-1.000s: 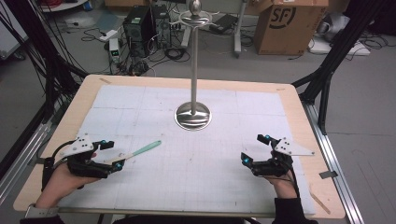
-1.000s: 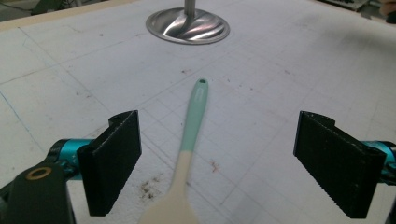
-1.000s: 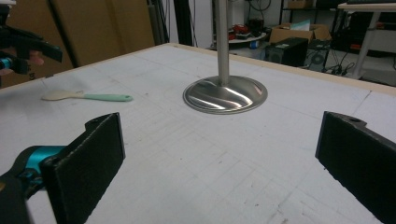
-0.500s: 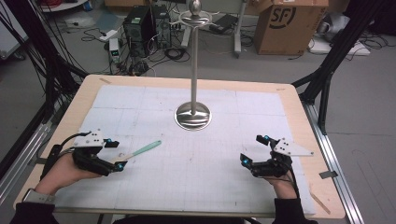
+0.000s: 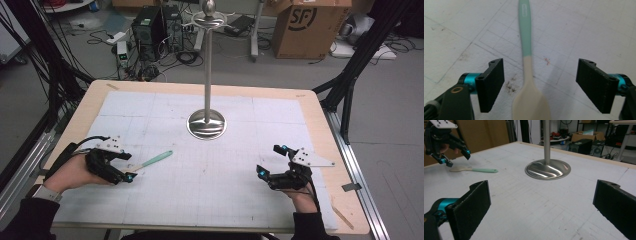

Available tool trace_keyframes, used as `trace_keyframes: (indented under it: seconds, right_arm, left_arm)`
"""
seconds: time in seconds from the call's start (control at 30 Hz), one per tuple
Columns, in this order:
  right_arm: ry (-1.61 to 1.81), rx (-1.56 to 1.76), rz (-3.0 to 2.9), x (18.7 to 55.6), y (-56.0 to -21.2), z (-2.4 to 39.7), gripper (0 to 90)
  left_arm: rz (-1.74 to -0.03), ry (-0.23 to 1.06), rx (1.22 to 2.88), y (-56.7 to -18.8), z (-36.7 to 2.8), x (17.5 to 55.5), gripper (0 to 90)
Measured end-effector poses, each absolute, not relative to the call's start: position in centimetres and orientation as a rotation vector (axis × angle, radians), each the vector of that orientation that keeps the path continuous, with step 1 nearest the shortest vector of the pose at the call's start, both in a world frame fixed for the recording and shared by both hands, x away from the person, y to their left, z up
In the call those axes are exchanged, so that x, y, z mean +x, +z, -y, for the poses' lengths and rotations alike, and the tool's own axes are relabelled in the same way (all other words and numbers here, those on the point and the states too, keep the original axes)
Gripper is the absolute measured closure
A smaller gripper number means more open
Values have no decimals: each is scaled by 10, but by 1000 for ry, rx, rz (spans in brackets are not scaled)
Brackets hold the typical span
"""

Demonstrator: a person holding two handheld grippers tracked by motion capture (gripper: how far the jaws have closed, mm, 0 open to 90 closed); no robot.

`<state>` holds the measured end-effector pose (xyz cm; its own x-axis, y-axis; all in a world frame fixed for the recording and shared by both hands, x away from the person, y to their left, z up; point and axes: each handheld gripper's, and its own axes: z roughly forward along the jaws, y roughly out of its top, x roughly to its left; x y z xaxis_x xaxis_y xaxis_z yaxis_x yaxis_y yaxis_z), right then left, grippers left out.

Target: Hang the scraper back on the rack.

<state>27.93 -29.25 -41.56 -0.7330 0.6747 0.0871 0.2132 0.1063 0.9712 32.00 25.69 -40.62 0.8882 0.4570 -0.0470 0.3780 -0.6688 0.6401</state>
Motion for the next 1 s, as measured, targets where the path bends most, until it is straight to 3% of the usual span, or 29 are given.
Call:
trace_keyframes:
  seconds: [0.13,0.33,0.4,0.43,0.8,1.0]
  right_arm:
    - [1675,854,-2016,278,-415,292,3]
    - [1674,851,-2024,279,-415,291,3]
    - [1676,851,-2024,279,-415,291,3]
    - [1675,850,-2024,279,-415,292,3]
    - [1687,843,-2021,278,-415,291,3]
    - [1689,841,-2017,279,-414,291,3]
  left_arm:
    - [-565,195,2457,-407,-253,326,326]
    - [-585,157,2511,-413,-243,333,403]
    - [-586,154,2528,-413,-241,336,456]
    - [-585,162,2542,-413,-240,337,524]
    - [-583,113,2644,-412,-229,345,639]
    - [-636,71,2654,-413,-228,349,762]
